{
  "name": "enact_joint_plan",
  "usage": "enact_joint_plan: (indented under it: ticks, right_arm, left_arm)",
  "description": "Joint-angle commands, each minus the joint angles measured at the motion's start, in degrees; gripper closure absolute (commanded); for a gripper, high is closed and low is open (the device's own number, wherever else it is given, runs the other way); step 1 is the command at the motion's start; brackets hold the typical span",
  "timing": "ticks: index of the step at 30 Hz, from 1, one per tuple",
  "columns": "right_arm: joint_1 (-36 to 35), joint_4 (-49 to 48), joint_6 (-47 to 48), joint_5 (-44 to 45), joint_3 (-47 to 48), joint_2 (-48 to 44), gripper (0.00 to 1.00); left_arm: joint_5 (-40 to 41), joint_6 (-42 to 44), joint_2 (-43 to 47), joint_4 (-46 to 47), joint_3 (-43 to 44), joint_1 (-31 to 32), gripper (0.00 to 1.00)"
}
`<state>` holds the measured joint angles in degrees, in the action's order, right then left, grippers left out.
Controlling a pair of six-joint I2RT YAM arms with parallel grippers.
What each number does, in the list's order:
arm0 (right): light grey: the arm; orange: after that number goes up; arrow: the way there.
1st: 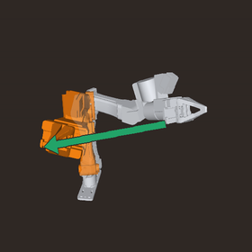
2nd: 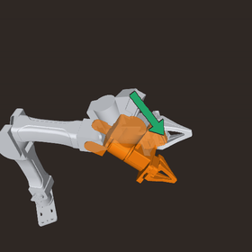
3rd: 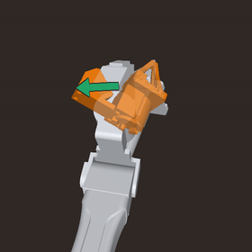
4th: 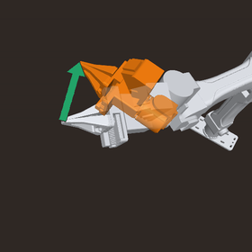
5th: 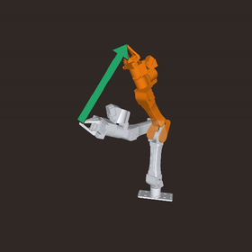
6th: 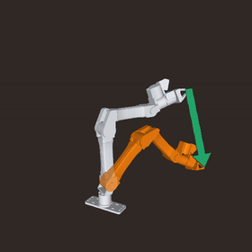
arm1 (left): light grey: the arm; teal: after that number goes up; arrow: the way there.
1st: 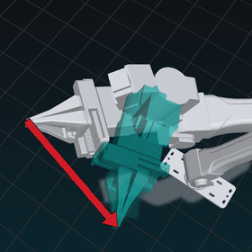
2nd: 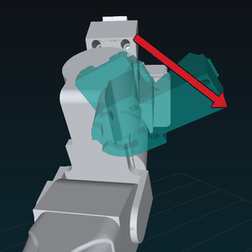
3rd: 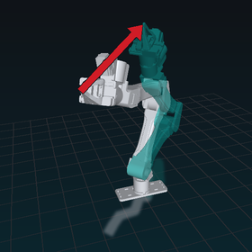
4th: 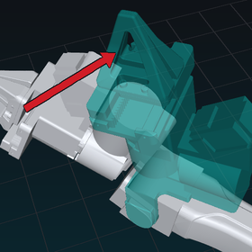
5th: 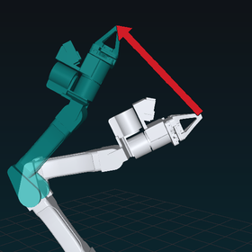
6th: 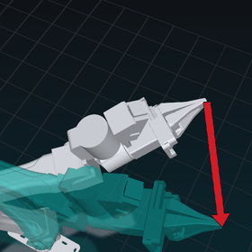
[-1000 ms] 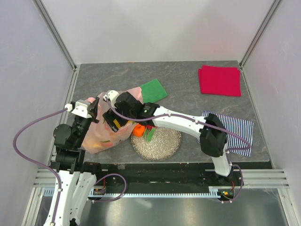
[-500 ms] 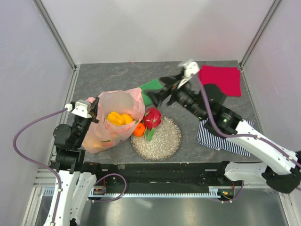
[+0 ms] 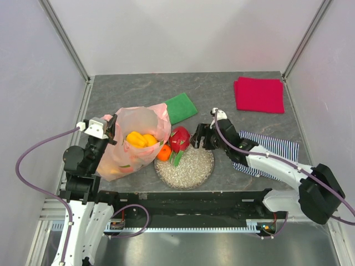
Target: Place the fruits into the plastic bag
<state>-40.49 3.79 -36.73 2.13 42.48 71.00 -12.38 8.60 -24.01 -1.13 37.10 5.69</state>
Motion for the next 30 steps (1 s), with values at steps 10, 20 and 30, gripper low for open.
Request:
enact_joint_plan:
  ticks: [10, 20, 30]
  right_arm:
    - [-9.7, -14.1, -11.3, 4.8, 0.0, 10.2, 0.21]
    - [-15.2, -12.8, -14.3, 12.5, 1.8, 16.0, 0.3]
    - [-18.0, -13.2, -16.1, 20.3, 1.8, 18.2, 0.32]
  left_arm:
    - [-0.5, -1.2, -0.2, 2.2, -0.4, -0.2, 0.98]
    - [-0.3, -1.0, -0.1, 2.1, -0.4, -0.2, 0.98]
    - [-0.3, -1.0, 0.2, 2.1, -0.4, -0.2, 0.98]
